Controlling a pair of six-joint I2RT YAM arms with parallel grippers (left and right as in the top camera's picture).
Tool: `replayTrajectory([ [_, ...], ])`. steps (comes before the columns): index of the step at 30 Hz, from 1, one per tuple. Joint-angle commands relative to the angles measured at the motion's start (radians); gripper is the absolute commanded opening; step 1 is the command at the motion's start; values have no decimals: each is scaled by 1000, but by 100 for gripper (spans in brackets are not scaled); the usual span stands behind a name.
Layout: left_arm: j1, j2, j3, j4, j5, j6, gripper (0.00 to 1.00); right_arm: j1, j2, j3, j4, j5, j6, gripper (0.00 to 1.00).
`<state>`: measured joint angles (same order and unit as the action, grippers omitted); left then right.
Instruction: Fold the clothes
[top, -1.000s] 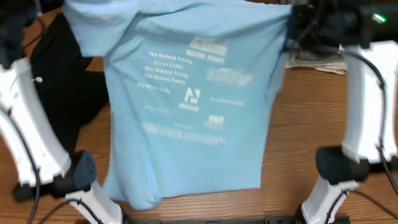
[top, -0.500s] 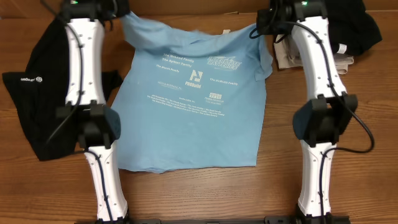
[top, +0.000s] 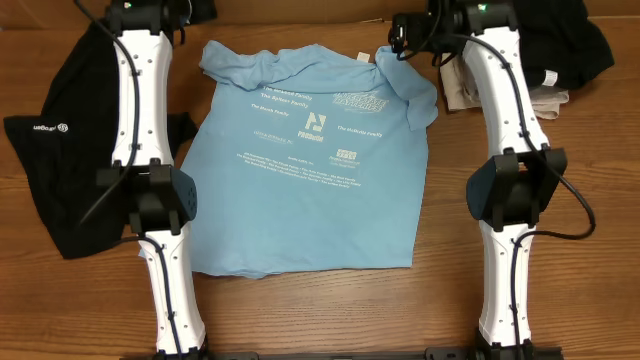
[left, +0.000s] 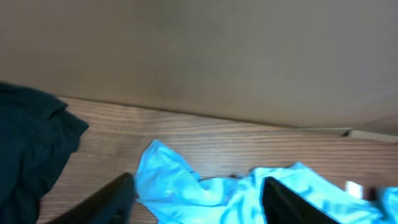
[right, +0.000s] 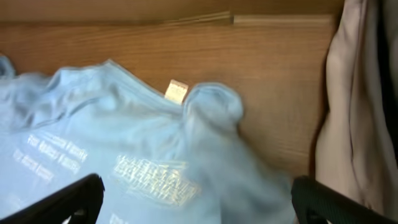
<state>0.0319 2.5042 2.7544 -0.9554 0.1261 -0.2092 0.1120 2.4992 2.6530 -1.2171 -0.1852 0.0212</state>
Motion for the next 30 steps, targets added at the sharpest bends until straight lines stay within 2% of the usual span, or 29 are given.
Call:
replayTrajectory([
  [1, 2, -135, 106, -28, 114, 34, 80, -1, -128, 134, -114, -31, 13, 100],
  [4, -8, -214, 139, -81, 195, 90, 97, 0, -196, 227, -293, -54, 13, 100],
  [5, -12, -244, 141, -101, 207, 94, 100, 0, -220, 253, -351, -61, 13, 100],
  [8, -13, -317, 141, -162, 243, 94, 100, 0, -294, 290, -477, -99, 16, 100],
  [12, -13, -379, 141, -268, 307, 94, 100, 11, -404, 247, -477, -210, 64, 100],
  [18, -14, -423, 142, -503, 300, 79, 100, 66, -545, 150, -477, -168, 112, 100],
  [22, -21, -433, 142, -630, 255, 77, 96, 120, -721, -79, -477, 21, 180, 100],
  [24, -37, -433, 142, -685, 232, 77, 96, 145, -813, -227, -477, 87, 220, 100],
  [25, -60, -431, 141, -715, 200, 74, 96, 162, -883, -366, -477, 116, 259, 100],
  [30, -145, -432, 141, -731, 90, 13, 98, 164, -996, -724, -467, 118, 343, 100],
])
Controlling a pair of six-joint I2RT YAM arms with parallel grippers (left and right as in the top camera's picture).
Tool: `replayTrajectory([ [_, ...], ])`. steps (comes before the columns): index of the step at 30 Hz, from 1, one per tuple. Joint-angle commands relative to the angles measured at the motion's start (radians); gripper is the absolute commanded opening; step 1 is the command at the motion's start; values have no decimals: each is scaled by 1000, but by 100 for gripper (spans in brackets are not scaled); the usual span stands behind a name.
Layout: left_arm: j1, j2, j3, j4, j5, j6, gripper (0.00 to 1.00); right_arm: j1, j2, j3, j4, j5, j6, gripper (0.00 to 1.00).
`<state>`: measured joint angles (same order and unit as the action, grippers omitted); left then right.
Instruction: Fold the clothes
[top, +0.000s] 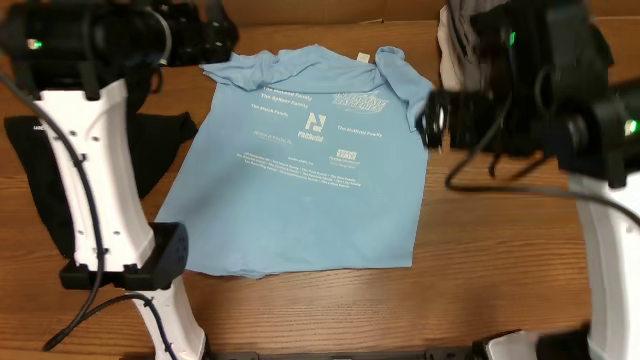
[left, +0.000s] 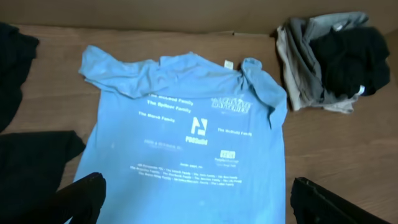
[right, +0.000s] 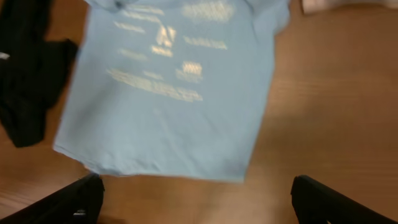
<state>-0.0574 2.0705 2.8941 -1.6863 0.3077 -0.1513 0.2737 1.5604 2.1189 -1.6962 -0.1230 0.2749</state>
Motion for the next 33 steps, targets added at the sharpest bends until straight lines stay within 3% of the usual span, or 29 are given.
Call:
replayTrajectory([
  [1, -66, 2, 2, 3, -102, -61, 100, 2, -66, -247, 22, 55, 98, 100],
  [10, -85, 3, -2, 125, -119, -73, 100, 76, -98, -719, 264, 47, 187, 95],
  [19, -87, 35, -60, 196, -301, -73, 100, 174, -98, -1065, 585, 43, 286, 89],
  [25, -87, 81, -60, 193, -300, -74, 100, 174, -98, -1238, 712, 40, 339, 79],
  [33, -87, 117, -60, 192, -298, -74, 100, 177, -94, -1328, 843, -34, 355, 69],
])
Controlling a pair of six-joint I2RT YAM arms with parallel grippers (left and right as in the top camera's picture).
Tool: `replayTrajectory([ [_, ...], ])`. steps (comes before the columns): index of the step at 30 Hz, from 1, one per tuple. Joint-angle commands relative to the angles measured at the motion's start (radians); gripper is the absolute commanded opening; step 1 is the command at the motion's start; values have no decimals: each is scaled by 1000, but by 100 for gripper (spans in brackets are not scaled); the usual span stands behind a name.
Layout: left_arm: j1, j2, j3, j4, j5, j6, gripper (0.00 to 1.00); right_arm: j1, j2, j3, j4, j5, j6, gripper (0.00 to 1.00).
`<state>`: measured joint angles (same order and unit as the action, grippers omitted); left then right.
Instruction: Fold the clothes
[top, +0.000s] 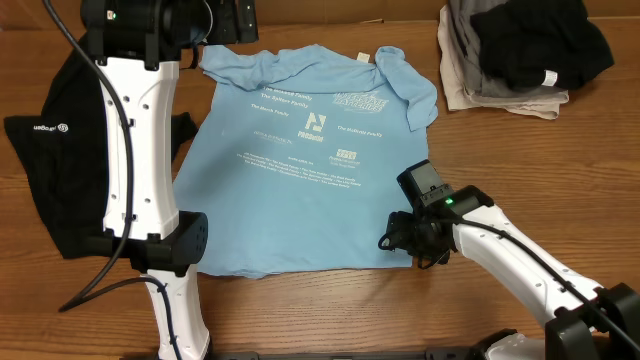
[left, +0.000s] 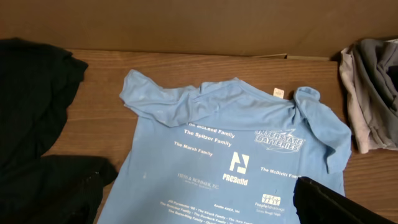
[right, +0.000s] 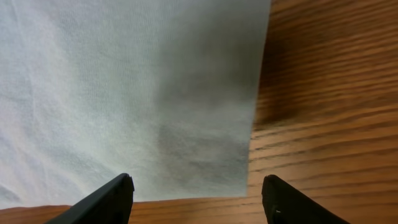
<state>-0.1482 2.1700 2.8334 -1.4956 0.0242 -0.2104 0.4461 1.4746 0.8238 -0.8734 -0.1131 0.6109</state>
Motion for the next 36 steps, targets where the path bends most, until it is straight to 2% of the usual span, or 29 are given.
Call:
replayTrajectory([
  [1, 3, 19, 0, 1, -13, -14, 100, 5, -8, -43, 28, -49, 23, 68],
  [5, 3, 26, 0, 1, -13, -14, 100, 5, -8, -71, 27, -64, 45, 63],
  [11, 3, 30, -5, -11, -13, -14, 100, 5, -8, -103, 52, -65, 98, 62],
  [17, 4, 34, -11, -16, -13, -14, 100, 5, -8, -130, 113, -71, 122, 48],
  [22, 4, 34, -27, -21, -13, -14, 100, 5, -8, -140, 113, -60, 127, 28],
  [25, 3, 34, -42, -16, -8, -15, 100, -13, -8, -138, 105, -45, 127, 7],
  [26, 3, 34, -45, -16, -6, -15, 100, -22, -8, -136, 98, -45, 126, 4],
  [30, 3, 34, -48, -12, -5, -19, 100, -130, -10, -66, -9, -45, 74, 4],
  [36, 3, 34, -48, 16, 46, -40, 100, -454, -12, 217, -255, -45, -188, 4],
])
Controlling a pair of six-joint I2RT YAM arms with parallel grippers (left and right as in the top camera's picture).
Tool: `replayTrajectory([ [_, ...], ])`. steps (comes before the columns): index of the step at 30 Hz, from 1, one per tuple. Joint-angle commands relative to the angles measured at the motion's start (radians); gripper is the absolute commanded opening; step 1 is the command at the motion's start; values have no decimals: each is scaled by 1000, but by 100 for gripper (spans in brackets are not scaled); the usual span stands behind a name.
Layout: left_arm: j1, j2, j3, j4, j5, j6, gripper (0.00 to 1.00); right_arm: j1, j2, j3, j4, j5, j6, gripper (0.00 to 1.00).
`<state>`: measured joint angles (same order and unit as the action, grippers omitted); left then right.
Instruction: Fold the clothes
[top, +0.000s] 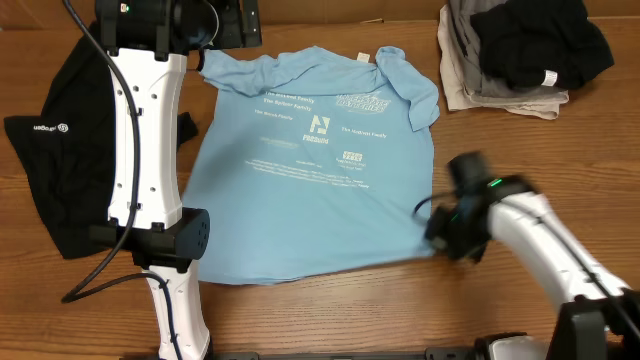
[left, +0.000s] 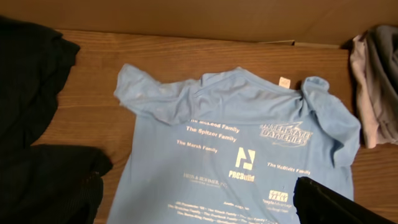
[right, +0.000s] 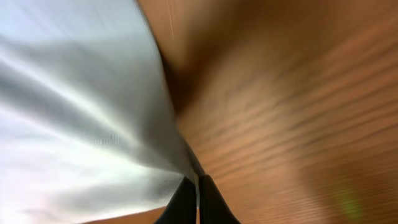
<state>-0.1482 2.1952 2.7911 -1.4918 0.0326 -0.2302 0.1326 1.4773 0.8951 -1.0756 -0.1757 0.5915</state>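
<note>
A light blue T-shirt (top: 310, 160) with white print lies spread flat on the wooden table, collar at the far edge. Its near right corner (top: 432, 240) is drawn out to the right, and my right gripper (top: 447, 232) is shut on that corner. In the right wrist view the fingers (right: 186, 202) are closed together on the hem's edge. My left gripper (left: 196, 186) hangs open high above the shirt's (left: 236, 149) far half, touching nothing; only its dark fingertips (left: 329, 202) show at the frame's bottom.
A black garment (top: 50, 150) lies at the table's left, partly under the left arm. A pile of grey, beige and black clothes (top: 520, 45) sits at the far right corner. A cardboard wall (left: 186, 15) runs along the far edge.
My right gripper was open over the shirt's near right corner; now it is shut on that corner, which has shifted to the right. The left arm has hardly moved.
Both grippers were first low and open at the shirt's shoulders by the far edge. Then both were raised high over the table. Then the right one was down at the near right corner, open, and now it grips that corner.
</note>
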Motion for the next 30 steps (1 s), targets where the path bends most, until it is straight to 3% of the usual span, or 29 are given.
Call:
replayTrajectory([
  [1, 3, 9, -6, 16, 40, -21, 100, -197, -12, 186, -78, 18, -206, 4],
  [6, 2, 9, -6, 31, 39, -16, 100, -476, 8, 298, -133, 17, -333, 4],
  [8, 2, 9, -6, 30, 39, 0, 100, -573, 14, 306, -131, 16, -355, 11],
  [10, 2, 9, -6, 31, 39, 14, 100, -661, 19, 314, -131, 15, -375, 28],
  [14, 1, 17, -8, 54, 40, 17, 100, -760, 21, 370, -159, -17, -406, 76],
  [16, -3, 33, -8, 64, 39, 37, 100, -771, 21, 429, -188, -55, -406, 86],
  [22, -1, 159, -8, 80, 9, 132, 98, -661, 21, 645, -303, -164, -445, 87],
  [30, 0, 373, -8, 80, 20, 209, 94, -371, 43, 677, -240, -154, -439, 91],
])
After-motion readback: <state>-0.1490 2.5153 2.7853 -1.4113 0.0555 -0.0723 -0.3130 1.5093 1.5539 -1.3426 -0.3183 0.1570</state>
